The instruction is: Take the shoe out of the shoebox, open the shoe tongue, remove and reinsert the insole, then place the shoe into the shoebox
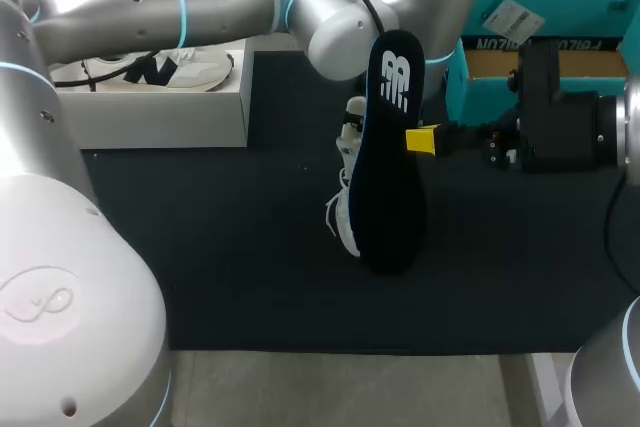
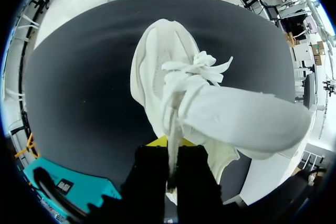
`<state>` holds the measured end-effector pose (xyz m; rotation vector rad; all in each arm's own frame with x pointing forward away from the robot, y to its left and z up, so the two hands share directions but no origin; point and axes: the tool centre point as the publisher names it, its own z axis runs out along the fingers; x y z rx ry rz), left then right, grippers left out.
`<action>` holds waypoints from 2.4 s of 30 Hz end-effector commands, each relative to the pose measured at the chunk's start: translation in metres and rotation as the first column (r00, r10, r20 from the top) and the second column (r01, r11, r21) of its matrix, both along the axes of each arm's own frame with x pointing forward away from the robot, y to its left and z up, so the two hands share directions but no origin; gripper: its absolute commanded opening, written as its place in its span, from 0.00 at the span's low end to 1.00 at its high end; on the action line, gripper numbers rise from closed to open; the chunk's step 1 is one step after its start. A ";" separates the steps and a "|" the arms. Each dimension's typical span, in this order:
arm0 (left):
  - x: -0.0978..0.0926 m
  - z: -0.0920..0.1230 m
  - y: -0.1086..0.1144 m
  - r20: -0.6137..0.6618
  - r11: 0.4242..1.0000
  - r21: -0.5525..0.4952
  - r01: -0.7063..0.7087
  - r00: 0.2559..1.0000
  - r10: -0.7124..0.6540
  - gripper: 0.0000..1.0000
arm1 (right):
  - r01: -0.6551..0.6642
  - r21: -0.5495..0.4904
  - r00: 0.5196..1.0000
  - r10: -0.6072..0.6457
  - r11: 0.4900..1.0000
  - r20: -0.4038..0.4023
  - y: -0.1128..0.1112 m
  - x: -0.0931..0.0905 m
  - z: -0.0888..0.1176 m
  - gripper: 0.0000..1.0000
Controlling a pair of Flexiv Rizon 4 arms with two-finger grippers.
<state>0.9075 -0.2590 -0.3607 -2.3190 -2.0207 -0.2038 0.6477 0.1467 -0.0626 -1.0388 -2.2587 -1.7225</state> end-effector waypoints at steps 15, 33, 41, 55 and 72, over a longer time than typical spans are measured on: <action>-0.008 -0.008 -0.015 -0.031 0.999 -0.052 -0.015 0.999 0.014 1.00 | 0.004 0.000 1.000 -0.004 1.000 0.001 0.001 -0.001 -0.002 0.00; -0.004 0.082 -0.020 -0.113 0.867 -0.445 -0.226 0.974 0.196 1.00 | 0.004 0.000 1.000 -0.004 1.000 0.001 0.001 -0.001 -0.002 0.00; 0.009 0.134 -0.021 -0.208 0.653 -0.714 -0.253 0.967 0.148 1.00 | 0.004 0.000 1.000 -0.004 1.000 0.001 0.001 -0.001 -0.002 0.00; 0.010 0.142 -0.018 -0.219 0.629 -0.736 -0.250 0.967 0.128 1.00 | 0.004 0.000 1.000 -0.004 1.000 0.001 0.001 -0.001 -0.002 0.00; 0.016 0.176 -0.027 -0.303 0.239 -0.913 -0.330 0.942 0.143 1.00 | 0.059 0.067 0.998 -0.061 0.996 0.030 -0.023 0.046 0.013 0.00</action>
